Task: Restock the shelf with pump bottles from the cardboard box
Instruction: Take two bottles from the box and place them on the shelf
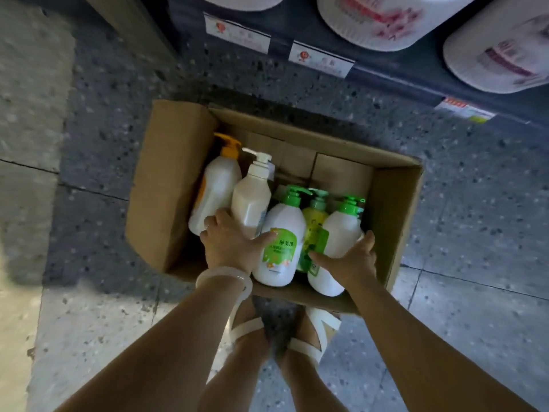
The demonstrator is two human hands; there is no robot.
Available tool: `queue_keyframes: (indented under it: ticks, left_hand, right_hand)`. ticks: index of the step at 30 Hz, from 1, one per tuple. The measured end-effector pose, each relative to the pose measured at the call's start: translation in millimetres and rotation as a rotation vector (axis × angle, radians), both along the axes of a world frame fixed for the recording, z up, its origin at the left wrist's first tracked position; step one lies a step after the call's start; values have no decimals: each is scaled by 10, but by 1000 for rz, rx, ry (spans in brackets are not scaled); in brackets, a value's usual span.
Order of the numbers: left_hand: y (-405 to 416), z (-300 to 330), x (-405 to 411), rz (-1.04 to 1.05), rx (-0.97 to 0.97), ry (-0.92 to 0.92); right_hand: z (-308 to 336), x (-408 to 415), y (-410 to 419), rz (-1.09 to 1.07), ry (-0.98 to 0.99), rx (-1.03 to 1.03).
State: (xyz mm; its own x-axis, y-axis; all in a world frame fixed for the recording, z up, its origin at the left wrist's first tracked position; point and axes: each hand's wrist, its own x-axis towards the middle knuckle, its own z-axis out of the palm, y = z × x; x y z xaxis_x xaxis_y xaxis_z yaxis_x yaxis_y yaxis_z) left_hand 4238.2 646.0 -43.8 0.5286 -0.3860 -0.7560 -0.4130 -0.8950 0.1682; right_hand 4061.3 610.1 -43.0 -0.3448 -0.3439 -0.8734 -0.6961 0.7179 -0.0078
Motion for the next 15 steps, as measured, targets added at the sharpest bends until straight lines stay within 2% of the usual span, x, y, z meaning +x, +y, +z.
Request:
queue_keyframes:
  ticks: [3, 7, 12, 15]
  left_hand:
    - [2, -98, -75, 77, 6, -75]
    - [59, -182, -77, 79, -55, -115]
    - [107, -104, -26, 64, -89, -72]
    - [104, 70, 52, 65, -114, 23]
  right_hand:
    - [-179, 40, 81, -162, 10, -60]
    - [-266, 110, 179, -254, 91, -198]
    - [-174, 36, 136, -259, 55, -222]
    - [40, -17, 52, -265, -12, -260]
